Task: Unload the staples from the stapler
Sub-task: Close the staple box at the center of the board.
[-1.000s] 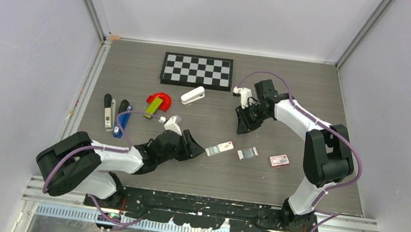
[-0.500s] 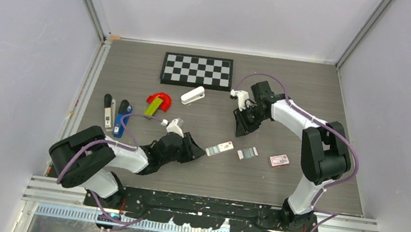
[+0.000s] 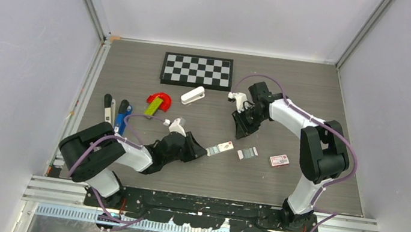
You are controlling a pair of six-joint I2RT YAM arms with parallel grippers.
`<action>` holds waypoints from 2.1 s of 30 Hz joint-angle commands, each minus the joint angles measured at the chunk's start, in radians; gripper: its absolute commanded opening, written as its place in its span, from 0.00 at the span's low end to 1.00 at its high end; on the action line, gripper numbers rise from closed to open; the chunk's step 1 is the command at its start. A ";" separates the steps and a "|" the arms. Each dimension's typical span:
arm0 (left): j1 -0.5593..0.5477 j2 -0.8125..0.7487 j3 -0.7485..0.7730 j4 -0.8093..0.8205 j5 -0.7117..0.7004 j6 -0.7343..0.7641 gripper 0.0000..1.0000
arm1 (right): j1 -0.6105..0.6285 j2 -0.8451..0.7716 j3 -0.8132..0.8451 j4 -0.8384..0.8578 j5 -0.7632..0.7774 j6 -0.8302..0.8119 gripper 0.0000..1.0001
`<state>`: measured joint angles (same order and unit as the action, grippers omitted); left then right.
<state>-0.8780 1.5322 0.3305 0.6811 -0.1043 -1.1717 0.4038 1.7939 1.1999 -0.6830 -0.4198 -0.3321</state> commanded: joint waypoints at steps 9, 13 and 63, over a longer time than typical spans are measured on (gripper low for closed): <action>-0.009 0.053 0.043 0.010 0.002 0.001 0.24 | 0.010 0.027 0.060 -0.076 -0.010 -0.062 0.25; -0.009 0.060 0.048 0.010 0.003 0.002 0.20 | 0.023 0.043 0.067 -0.086 0.000 -0.068 0.24; -0.015 -0.019 -0.005 0.054 -0.022 -0.087 0.18 | 0.075 0.076 0.072 -0.066 0.087 -0.040 0.24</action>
<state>-0.8845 1.5291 0.3214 0.6994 -0.1085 -1.2533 0.4725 1.8683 1.2381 -0.7639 -0.3401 -0.3840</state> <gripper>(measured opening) 0.195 0.238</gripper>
